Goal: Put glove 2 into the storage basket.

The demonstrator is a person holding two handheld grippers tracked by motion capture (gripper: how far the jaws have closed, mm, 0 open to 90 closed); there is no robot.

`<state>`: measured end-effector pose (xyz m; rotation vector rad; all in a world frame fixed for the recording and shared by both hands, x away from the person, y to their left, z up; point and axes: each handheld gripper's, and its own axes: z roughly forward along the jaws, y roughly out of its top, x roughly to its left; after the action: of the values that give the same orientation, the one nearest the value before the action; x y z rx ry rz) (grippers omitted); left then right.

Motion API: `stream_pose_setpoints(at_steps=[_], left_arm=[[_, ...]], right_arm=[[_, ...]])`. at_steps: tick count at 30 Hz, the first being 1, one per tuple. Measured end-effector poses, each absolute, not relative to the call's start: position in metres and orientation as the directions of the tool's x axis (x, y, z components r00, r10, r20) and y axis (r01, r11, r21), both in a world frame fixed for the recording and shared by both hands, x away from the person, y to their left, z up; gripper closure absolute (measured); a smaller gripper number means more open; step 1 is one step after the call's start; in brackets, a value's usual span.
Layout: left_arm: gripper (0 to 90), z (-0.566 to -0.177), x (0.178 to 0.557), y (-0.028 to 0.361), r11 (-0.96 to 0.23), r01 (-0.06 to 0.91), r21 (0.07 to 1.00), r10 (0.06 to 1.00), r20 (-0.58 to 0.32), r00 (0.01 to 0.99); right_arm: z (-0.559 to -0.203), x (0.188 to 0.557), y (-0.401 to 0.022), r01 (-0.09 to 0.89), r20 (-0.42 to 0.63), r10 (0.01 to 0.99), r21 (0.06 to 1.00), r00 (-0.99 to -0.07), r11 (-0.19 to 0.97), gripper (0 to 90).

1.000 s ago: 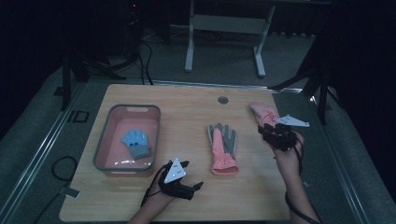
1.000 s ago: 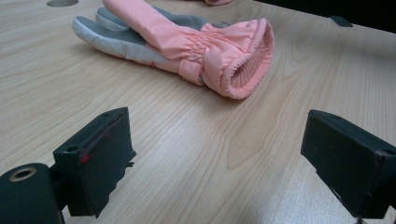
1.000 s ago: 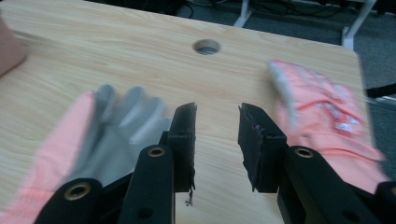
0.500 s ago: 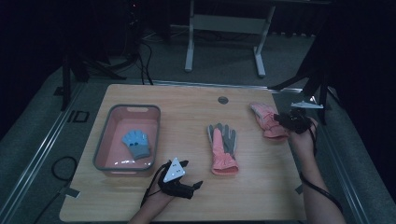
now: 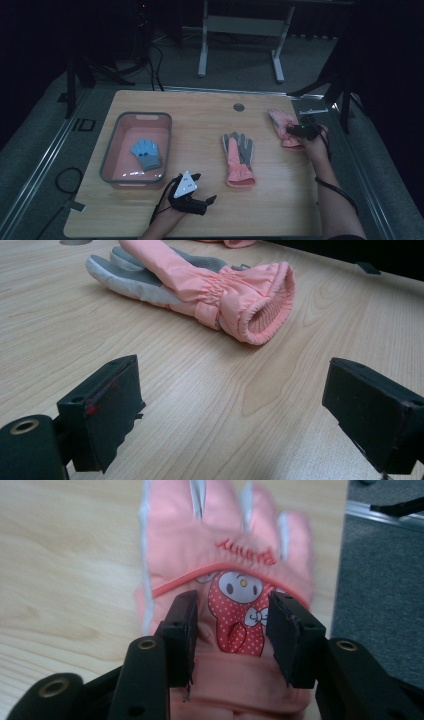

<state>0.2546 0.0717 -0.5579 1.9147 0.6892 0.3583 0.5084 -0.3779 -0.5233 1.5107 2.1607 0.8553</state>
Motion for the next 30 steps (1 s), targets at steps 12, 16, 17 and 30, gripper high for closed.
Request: stream_pose_setpoints(at_steps=[12, 16, 17, 30], left_arm=[[9.2, -0.558, 0.253, 0.071, -0.324, 0.297, 0.898, 0.6, -0.047, 0.798], [9.2, -0.558, 0.254, 0.071, -0.328, 0.297, 0.897, 0.603, -0.043, 0.797], [9.2, -0.558, 0.255, 0.071, -0.328, 0.297, 0.897, 0.606, -0.041, 0.794], [9.2, -0.558, 0.252, 0.069, -0.332, 0.283, 0.9, 0.615, -0.021, 0.788]], right_arm=[[-0.521, 0.5, -0.367, 0.728, 0.072, 0.96, 0.667, -0.271, 0.156, 88.7], [-0.493, 0.486, -0.352, 0.713, 0.045, 0.968, 0.685, -0.247, 0.15, 88.9], [-0.485, 0.482, -0.349, 0.707, 0.055, 0.969, 0.694, -0.24, 0.136, 88.9], [-0.439, 0.403, -0.324, 0.661, 0.098, 0.982, 0.75, -0.16, 0.033, 88.8]])
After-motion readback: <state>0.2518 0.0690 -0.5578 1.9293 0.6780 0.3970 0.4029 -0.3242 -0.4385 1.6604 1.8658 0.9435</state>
